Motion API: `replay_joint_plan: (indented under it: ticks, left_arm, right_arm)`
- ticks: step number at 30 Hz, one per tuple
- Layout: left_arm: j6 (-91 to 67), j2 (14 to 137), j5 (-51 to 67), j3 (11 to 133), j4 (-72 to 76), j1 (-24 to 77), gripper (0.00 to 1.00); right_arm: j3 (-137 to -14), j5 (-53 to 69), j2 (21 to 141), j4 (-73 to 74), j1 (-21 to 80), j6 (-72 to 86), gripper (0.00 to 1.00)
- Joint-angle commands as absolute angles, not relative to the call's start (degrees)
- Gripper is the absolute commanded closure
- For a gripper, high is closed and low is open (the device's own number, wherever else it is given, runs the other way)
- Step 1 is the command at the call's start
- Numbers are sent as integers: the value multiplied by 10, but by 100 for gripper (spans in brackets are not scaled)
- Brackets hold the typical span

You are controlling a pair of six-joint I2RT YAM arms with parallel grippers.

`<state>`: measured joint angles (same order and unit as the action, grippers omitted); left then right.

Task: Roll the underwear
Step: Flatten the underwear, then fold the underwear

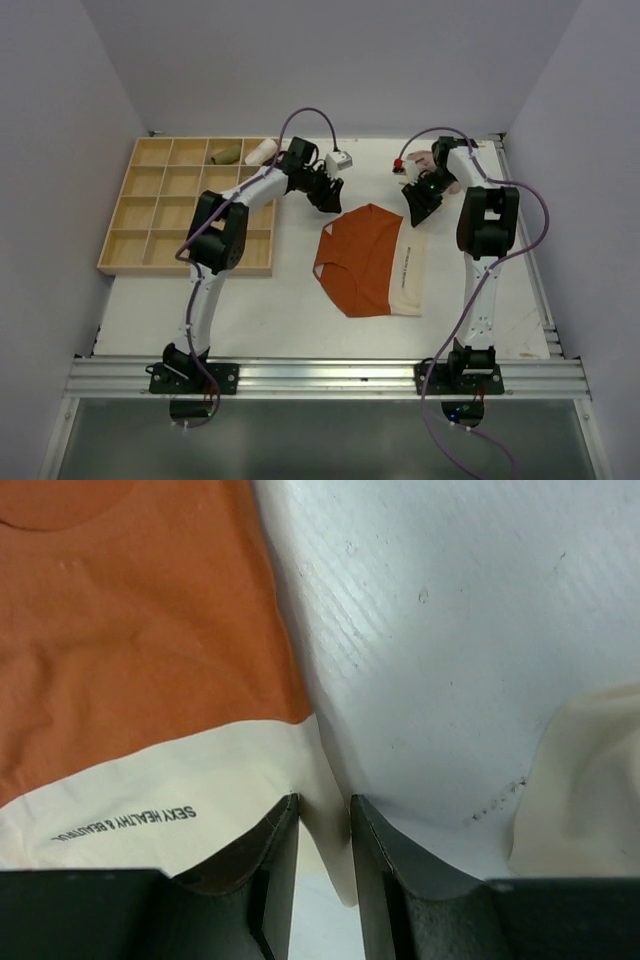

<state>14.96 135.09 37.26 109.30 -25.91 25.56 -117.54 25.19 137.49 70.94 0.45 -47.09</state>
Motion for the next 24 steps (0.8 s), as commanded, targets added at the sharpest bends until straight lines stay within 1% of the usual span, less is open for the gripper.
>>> replay_joint_plan:
  ticks: [1,5,10,11,14,17,18,20,21,23,24]
  left_arm:
    - [136,1384,390,1145,-212,270,48]
    - [134,1424,389,1193,-215,287,48]
    - [143,1436,386,1195,-213,311,48]
    - [144,1440,386,1197,-213,315,48]
    - [143,1452,383,1206,-218,318,52]
    - [143,1460,371,1209,-222,318,59]
    - [145,1461,368,1209,-222,318,64]
    - [144,1463,368,1209,-223,319,69]
    - [143,1463,369,1210,-222,318,75]
    - [142,1462,367,1209,-220,318,81]
    - [141,1461,364,1209,-218,319,87]
  right_arm:
    - [-1159,245,1358,723,2,-494,68]
    - [-1162,254,1363,729,2,-492,70]
    - [-1165,260,1364,729,2,-490,78]
    - [-1167,262,1363,730,2,-490,81]
    - [-1168,264,1364,730,3,-489,84]
    - [-1171,263,1365,734,3,-490,87]
    - [-1171,263,1365,735,2,-490,88]
    - [-1173,265,1364,737,3,-492,90]
    - [-1173,265,1364,737,2,-492,92]
    - [-1175,266,1365,737,2,-493,96]
    - [-1177,269,1365,737,2,-492,97]
